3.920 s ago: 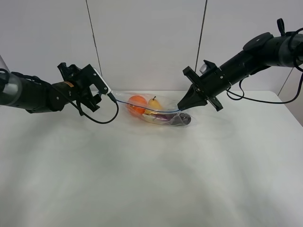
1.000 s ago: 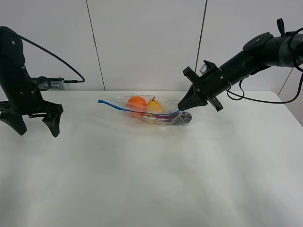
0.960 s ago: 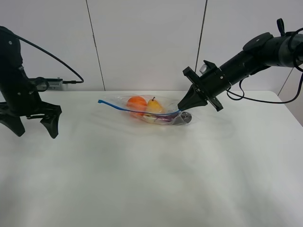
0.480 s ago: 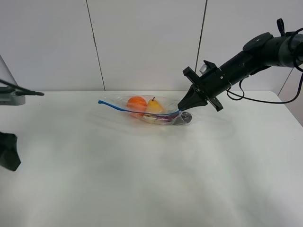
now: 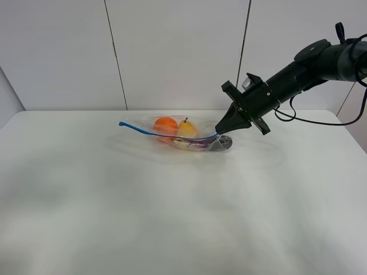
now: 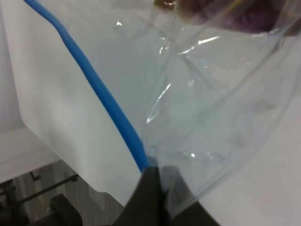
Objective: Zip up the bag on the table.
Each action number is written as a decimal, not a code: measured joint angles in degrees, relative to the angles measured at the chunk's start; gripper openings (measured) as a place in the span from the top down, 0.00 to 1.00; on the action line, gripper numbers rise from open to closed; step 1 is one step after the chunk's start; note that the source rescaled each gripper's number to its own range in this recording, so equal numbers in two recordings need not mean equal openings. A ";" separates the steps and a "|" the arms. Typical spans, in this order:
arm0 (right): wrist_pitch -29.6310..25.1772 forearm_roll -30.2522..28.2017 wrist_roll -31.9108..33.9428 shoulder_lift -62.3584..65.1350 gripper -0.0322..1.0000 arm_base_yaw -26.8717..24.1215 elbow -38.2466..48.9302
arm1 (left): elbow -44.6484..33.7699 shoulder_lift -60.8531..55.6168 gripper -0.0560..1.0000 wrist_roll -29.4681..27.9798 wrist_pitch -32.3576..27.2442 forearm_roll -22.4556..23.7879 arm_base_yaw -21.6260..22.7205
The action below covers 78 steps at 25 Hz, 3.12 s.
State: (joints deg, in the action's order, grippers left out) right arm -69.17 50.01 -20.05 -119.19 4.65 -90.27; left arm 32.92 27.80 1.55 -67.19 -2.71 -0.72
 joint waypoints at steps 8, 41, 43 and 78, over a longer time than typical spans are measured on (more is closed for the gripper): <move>0.05 0.00 0.00 0.00 0.97 0.00 0.00 | -0.18 -17.51 0.00 -0.38 0.20 -0.25 0.00; -0.15 -34.66 14.06 0.00 0.09 0.00 -15.22 | -0.30 -28.16 0.00 -3.29 0.09 -0.45 0.00; -0.15 -40.46 14.76 0.00 0.09 -0.25 -16.86 | -0.30 -28.16 0.00 -3.29 0.09 -0.45 0.00; 6.65 -46.82 16.06 70.93 0.09 -7.79 52.78 | -0.30 -28.16 0.00 -3.29 0.09 -0.45 0.00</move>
State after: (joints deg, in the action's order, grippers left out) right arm -62.52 3.19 -3.99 -48.26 -3.14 -37.49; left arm 32.62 -0.35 -1.74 -67.10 -3.17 -0.72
